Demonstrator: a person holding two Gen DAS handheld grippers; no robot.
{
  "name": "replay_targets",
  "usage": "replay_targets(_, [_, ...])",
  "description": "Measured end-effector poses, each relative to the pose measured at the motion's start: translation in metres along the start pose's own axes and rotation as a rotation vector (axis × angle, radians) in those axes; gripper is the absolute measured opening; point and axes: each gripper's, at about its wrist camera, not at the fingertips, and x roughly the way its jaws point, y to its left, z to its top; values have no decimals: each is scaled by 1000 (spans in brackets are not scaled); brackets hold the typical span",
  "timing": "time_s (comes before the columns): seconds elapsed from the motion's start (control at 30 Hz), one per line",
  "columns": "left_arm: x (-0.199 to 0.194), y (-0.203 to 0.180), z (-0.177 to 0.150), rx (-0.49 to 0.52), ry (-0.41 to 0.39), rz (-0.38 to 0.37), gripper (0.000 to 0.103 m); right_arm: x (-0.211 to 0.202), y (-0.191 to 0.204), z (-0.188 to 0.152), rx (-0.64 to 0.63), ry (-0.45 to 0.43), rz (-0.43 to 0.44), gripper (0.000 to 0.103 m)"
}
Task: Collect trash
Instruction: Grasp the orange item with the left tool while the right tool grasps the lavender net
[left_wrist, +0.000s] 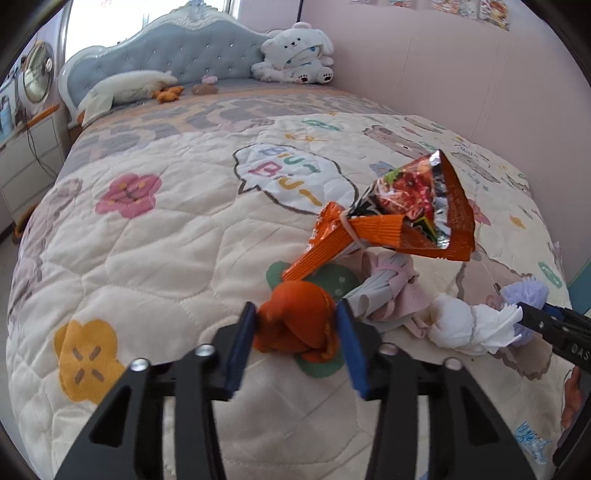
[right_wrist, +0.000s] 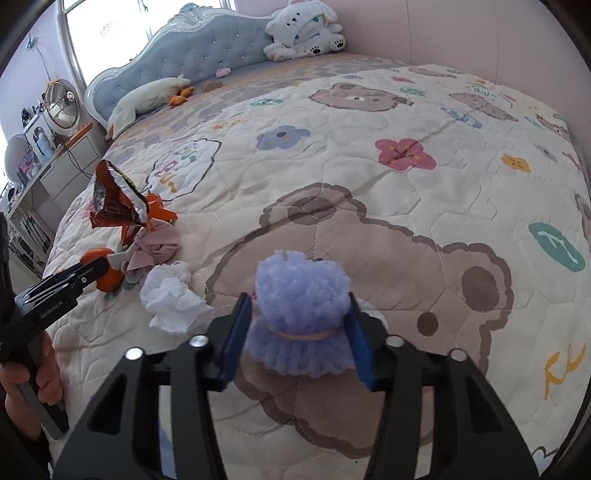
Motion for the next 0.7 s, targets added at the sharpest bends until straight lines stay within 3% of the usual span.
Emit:
replay_targets(0.2, [-5, 1, 0, -5, -21, -24, 27, 3, 2, 1, 0, -14, -25, 38])
replay_targets(0.7, [-37, 14, 3, -54, -56, -37, 26, -33, 11, 4, -25, -94, -32, 37])
